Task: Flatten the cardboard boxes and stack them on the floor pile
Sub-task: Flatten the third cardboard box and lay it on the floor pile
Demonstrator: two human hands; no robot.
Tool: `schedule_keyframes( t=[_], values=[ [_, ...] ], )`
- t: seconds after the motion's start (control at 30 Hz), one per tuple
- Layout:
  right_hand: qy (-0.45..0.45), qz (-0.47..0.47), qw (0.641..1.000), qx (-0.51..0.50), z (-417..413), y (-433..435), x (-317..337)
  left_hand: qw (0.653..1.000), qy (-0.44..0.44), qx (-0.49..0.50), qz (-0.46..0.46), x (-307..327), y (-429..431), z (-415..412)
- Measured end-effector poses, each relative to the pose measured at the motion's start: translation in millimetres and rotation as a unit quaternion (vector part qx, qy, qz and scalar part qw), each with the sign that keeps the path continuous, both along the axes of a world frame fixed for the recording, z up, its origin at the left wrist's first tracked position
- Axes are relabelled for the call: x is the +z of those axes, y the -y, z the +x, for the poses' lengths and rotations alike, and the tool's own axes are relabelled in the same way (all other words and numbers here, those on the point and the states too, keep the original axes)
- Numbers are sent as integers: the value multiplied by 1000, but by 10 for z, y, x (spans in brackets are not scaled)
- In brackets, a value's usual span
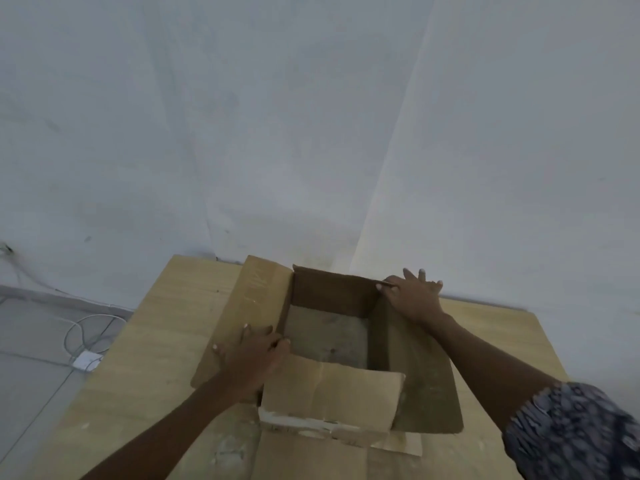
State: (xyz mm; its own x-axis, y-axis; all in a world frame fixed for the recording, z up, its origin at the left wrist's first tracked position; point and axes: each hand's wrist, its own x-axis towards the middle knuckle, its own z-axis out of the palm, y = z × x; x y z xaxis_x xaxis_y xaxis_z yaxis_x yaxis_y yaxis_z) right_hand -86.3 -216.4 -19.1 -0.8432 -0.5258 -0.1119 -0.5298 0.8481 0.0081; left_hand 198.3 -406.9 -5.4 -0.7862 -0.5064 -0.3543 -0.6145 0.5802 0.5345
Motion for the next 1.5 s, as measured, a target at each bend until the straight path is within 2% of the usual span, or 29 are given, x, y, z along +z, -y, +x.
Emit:
schedule_keyframes(
  t=[0.1,0.17,0.3,0.37,0.47,0.6,0.7,0.93,1.0,1.07,1.1,1.2,1.27,1.4,1.5],
  values=[
    [101,-94,987,-84,-84,7,10,998,59,27,8,44,22,196],
    [118,-144,980,-68,-110,-42,7,991,94,89,15,59,33,288],
    [108,-154,978,-87,3,-37,171,960,98,198,171,-120,119,378],
    [80,-137,983,-91,66,-14,237,953,98,187,217,-324,208,388],
    [64,-158,983,-63,150,-8,268,967,82,134,198,-201,166,374],
    [133,-219,966,-36,393,116,248,977,-1,95,191,-6,0,334],
    [127,-217,968,3,720,306,232,974,-51,68,211,-117,-126,233],
    [164,-175,970,41,1443,840,276,934,-233,-16,270,32,-435,108],
    [231,-220,947,18,1543,914,334,904,-255,19,342,90,-490,70],
    [318,-270,909,-15,1624,921,403,876,-270,71,393,129,-493,68],
    [331,-279,901,-19,1654,914,426,869,-269,89,406,152,-482,78],
    [259,-226,939,27,1699,917,422,837,-263,157,455,173,-429,75],
    [205,-188,960,28,1750,952,392,829,-257,201,454,148,-416,40],
    [126,-142,981,42,1860,1038,585,868,-260,174,385,22,-402,-12],
    [128,-198,970,60,1870,1160,940,905,-331,140,227,5,-304,-22]
  ],
)
